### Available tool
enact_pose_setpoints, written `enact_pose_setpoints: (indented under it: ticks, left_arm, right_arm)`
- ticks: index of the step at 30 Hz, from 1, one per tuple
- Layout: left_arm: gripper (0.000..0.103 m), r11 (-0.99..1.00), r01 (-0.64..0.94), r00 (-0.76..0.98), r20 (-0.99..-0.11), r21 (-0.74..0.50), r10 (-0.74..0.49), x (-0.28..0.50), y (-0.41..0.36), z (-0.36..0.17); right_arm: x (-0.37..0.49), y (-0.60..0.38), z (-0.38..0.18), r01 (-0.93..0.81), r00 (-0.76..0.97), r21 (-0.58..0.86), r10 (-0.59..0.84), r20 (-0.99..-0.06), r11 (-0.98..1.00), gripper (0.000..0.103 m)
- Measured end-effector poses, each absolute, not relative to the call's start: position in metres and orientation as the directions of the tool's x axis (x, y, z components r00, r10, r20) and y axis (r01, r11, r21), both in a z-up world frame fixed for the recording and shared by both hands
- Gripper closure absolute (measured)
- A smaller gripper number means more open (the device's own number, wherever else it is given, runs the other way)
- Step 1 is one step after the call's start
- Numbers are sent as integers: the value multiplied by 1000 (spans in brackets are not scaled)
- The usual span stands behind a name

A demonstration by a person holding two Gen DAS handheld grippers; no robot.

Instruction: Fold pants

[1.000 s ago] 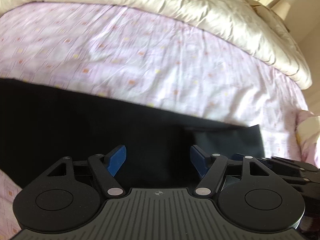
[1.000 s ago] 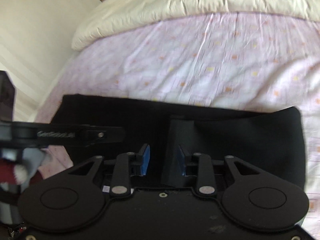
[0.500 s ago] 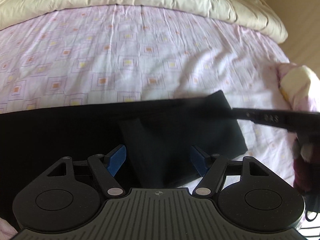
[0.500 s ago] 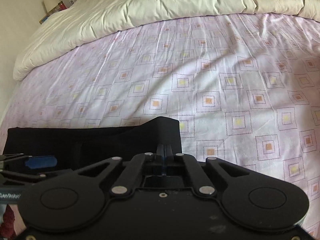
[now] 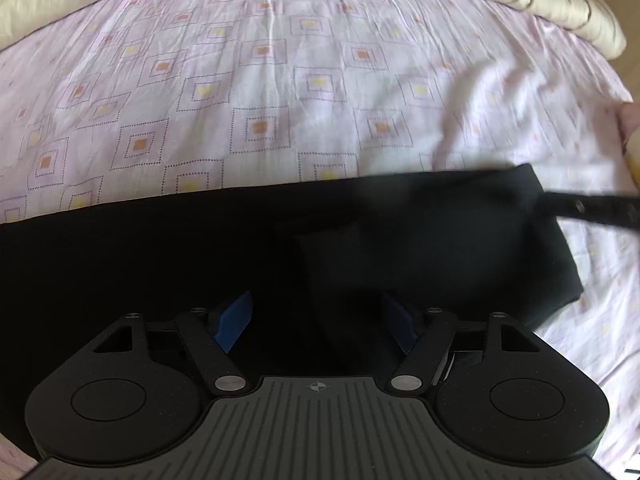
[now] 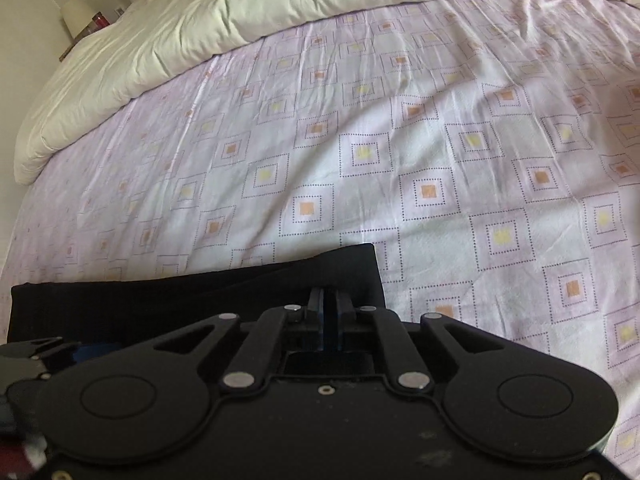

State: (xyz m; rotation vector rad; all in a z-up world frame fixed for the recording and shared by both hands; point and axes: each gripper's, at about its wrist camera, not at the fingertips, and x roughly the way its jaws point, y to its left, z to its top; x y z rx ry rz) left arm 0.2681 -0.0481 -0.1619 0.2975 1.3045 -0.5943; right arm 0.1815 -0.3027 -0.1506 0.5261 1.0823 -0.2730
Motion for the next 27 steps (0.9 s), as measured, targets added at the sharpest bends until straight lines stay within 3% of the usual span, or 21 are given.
enact_pose_setpoints:
  ticks: [5, 9, 13, 19, 22, 25, 27]
  left_arm:
    - [33, 808, 579, 146, -961, -109, -234, 267, -51, -158]
    - [42, 836, 537, 258, -923, -107, -284, 264, -38, -125]
    - [42, 849, 516, 375, -861, -113, -343, 251, -10, -76]
    - [42, 915, 387, 508, -800, -118, -318, 222, 45, -25]
    - [42, 951, 308, 555, -806, -34, -208, 202, 66, -17]
    - [42, 955, 231, 629, -777, 185, -1, 183, 75, -16]
    - [42, 937, 213, 653, -754, 276, 74, 172, 85, -18]
  right_arm:
    - [155, -279, -150, 412, 391, 187, 13, -920, 892, 87]
    - [146, -274, -157, 402, 370, 164, 4, -929, 901, 89]
    - [140, -266, -116, 352, 484, 188, -7, -875, 917, 80]
    - [127, -221, -49, 294, 647, 76, -140, -749, 953, 60]
    - [124, -196, -38, 337, 632, 56, -181, -754, 940, 57]
    - [123, -172, -41, 281, 622, 92, -108, -775, 955, 56]
    - [128, -152, -49, 206, 561, 67, -62, -825, 976, 57]
